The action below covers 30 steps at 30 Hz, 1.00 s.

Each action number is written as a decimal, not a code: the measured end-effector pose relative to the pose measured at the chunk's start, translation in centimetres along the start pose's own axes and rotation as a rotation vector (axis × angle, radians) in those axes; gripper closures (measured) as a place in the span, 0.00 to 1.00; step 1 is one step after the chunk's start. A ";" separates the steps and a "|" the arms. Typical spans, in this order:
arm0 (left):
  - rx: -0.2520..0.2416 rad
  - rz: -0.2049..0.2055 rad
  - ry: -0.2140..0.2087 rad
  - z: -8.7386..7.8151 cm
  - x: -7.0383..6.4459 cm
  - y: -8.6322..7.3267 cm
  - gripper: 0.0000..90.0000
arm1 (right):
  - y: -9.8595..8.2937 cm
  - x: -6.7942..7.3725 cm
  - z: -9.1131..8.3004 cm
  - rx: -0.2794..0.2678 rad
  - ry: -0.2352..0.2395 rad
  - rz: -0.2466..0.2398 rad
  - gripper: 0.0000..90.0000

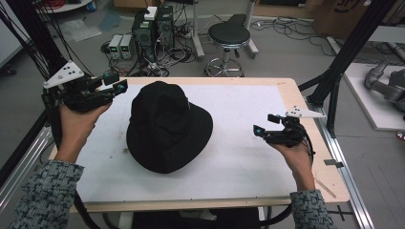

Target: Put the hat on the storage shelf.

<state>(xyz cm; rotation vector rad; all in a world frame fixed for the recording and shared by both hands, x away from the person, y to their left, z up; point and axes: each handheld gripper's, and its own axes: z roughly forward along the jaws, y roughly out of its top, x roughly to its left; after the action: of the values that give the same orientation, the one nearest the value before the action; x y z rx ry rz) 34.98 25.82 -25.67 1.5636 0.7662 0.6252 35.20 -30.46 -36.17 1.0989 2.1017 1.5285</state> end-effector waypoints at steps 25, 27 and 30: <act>0.027 -0.050 0.175 -2.4 2.3 -5.5 0.32 | 0.0 -0.7 0.1 -0.009 -0.021 0.006 0.13; 0.031 -0.050 0.191 -2.5 2.4 -5.9 0.28 | 0.0 -0.6 0.2 -0.009 -0.024 0.003 0.13; 0.046 -0.057 0.213 -2.5 2.5 -6.5 0.25 | 0.0 -0.6 0.2 -0.008 -0.022 0.002 0.13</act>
<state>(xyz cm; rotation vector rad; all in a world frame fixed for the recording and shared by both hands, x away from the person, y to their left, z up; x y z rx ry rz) 33.89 29.69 -31.88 1.5264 0.9875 0.7445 35.72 -30.82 -36.37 1.1102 2.0792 1.5174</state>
